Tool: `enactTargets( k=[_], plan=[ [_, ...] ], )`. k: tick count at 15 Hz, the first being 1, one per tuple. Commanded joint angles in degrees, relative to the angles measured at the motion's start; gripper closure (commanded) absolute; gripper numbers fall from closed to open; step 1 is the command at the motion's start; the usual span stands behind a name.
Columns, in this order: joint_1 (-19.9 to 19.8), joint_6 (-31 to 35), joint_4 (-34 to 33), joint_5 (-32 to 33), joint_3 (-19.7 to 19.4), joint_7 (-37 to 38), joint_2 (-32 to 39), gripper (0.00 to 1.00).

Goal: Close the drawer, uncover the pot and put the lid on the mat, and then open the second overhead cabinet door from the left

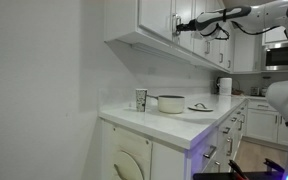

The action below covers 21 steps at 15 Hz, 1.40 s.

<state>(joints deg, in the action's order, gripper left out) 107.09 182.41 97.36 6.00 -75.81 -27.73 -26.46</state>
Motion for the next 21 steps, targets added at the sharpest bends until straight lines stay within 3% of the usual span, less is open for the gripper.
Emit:
enactTargets(
  k=[1, 14, 18, 21],
  plan=[
    [-10.6, -3.5, 1.1, -1.0, 2.5, 7.3, 6.1, 0.94],
    [-11.7, -4.0, 1.4, 0.2, 3.1, 5.5, 2.0, 0.94],
    [-23.8, -9.9, 3.2, -0.7, 11.1, 9.0, 1.5, 0.94],
    [-33.7, -15.3, 6.0, 2.5, 18.5, 12.6, -1.5, 0.94]
  ],
)
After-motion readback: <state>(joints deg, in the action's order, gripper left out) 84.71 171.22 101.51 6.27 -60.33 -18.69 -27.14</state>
